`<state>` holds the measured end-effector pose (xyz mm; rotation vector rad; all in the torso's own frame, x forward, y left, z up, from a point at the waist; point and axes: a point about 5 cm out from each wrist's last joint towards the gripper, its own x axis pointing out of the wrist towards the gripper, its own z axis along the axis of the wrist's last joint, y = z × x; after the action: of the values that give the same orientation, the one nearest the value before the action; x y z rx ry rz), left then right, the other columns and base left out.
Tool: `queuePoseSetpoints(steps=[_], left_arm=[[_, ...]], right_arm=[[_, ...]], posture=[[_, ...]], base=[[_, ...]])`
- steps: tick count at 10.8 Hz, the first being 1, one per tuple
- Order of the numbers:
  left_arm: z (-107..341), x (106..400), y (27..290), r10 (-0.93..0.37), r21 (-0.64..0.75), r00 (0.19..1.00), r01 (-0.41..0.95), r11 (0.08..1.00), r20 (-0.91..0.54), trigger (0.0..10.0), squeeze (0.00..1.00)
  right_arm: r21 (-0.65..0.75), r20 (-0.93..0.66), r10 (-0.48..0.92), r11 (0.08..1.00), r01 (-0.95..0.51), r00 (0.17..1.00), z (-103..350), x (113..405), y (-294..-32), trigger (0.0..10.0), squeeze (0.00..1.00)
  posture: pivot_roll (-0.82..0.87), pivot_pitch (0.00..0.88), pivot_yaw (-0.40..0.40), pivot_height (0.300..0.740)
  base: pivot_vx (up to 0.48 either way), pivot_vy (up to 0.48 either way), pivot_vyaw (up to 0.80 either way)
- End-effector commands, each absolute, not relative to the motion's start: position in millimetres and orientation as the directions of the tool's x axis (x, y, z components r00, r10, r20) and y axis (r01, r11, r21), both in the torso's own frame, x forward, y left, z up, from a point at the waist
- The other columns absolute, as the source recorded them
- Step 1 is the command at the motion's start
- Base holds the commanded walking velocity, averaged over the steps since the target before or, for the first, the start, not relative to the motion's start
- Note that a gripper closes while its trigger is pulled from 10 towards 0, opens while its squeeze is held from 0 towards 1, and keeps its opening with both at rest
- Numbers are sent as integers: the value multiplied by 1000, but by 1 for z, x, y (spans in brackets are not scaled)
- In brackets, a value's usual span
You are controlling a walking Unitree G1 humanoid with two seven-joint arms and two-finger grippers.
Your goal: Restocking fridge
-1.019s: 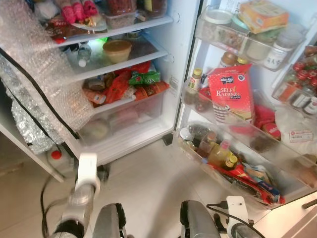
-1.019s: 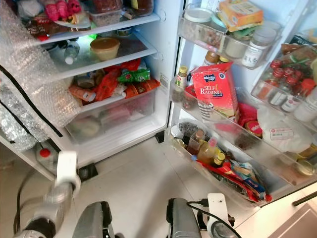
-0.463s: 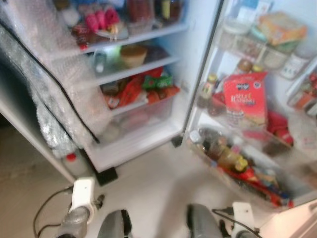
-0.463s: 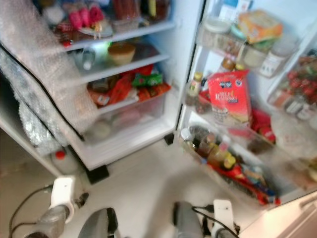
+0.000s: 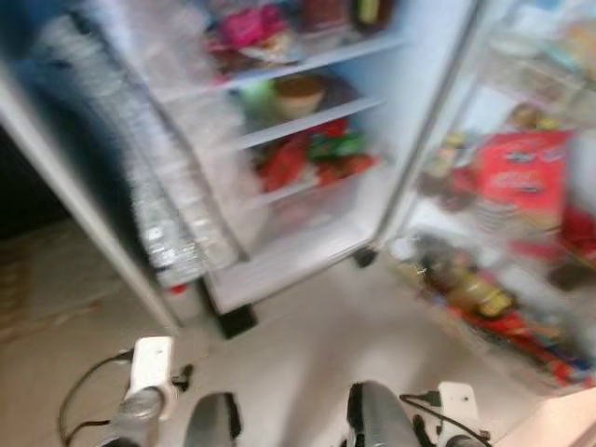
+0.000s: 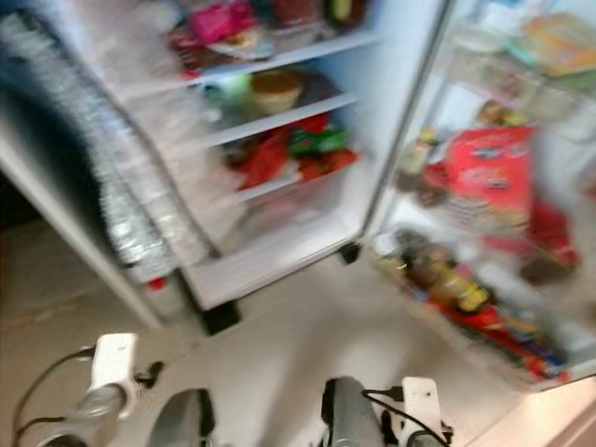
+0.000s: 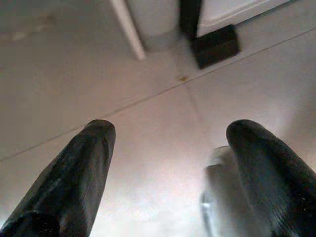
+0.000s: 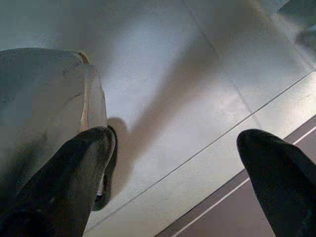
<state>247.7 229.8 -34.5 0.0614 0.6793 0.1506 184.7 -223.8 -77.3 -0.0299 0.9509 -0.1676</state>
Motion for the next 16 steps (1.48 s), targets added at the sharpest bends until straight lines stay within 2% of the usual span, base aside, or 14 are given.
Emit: queuePoseSetpoints(steps=[1,9,16], left_arm=[[-41,243,219,128,90,752,-91,992,-646,10000,0],[-38,247,219,121,80,760,-90,993,-639,10000,0],[-39,246,221,128,64,751,-114,991,-648,10000,0]], right_arm=[[-22,-830,-74,995,101,554,-85,179,-200,10000,0],[-21,-828,-72,995,98,557,-84,180,-200,10000,0],[10,-821,-51,995,104,568,-83,182,-198,10000,0]], posture=[[-57,145,33,602],[-57,168,30,737],[-55,177,24,740]], base=[[0,0,0],[0,0,0],[0,39,0]])
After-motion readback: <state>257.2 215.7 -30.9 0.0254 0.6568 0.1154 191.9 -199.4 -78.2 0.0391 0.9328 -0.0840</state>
